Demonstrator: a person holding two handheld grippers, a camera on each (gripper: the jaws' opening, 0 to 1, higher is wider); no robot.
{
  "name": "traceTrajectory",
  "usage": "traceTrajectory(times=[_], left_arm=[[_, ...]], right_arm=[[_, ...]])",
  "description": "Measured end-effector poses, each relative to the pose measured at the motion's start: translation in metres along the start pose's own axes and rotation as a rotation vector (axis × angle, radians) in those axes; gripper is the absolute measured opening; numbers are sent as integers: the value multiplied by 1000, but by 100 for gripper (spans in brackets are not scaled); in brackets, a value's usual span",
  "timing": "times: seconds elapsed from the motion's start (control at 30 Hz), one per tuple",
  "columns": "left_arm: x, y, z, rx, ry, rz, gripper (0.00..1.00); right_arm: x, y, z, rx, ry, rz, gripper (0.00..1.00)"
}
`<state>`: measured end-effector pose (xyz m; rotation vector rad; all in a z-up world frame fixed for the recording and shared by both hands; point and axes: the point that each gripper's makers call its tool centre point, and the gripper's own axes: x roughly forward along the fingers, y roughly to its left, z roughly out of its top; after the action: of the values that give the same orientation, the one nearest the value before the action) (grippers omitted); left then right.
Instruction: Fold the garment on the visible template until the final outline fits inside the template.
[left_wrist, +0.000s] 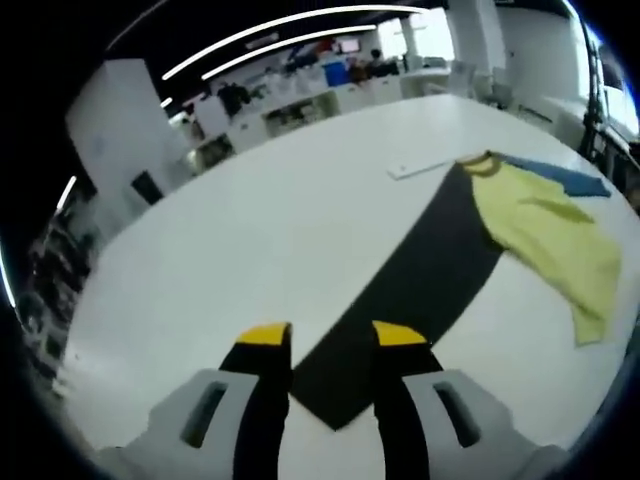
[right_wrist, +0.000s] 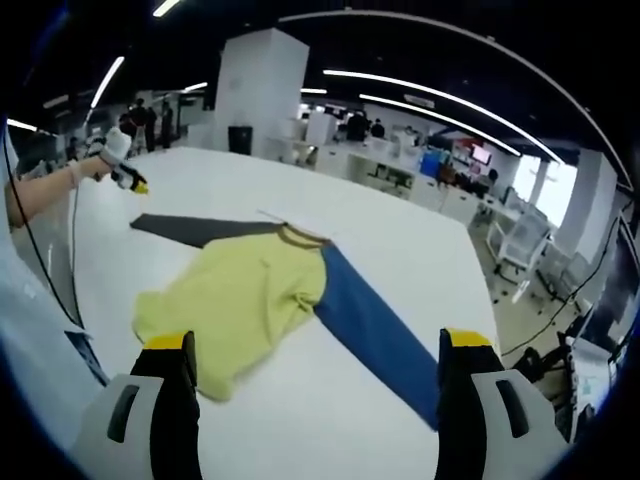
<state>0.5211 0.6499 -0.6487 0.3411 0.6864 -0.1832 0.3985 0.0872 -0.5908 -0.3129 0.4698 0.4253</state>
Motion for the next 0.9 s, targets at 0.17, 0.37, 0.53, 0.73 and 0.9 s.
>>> traceTrajectory(times=[0.17,0.37,0.53,0.73,0.9], left_arm=[[-6,-9,9,16,-12,-11,32],[-10,-19,21,13,-35,-41,36],[-12,-34,27,21,-37,-78,42],[-16,-42,34,30,-50,-105,47],[-21,-49,40,30,-63,-122,50]], right_arm=[[0,-1,-1,4,-3,1,100],[-1,-3,-3,10,-3,-1,100],[-1,-4,-5,18,-8,-1,100],[0,-5,-4,18,-16,2,100],[-1,-8,-3,16,-24,1,100]])
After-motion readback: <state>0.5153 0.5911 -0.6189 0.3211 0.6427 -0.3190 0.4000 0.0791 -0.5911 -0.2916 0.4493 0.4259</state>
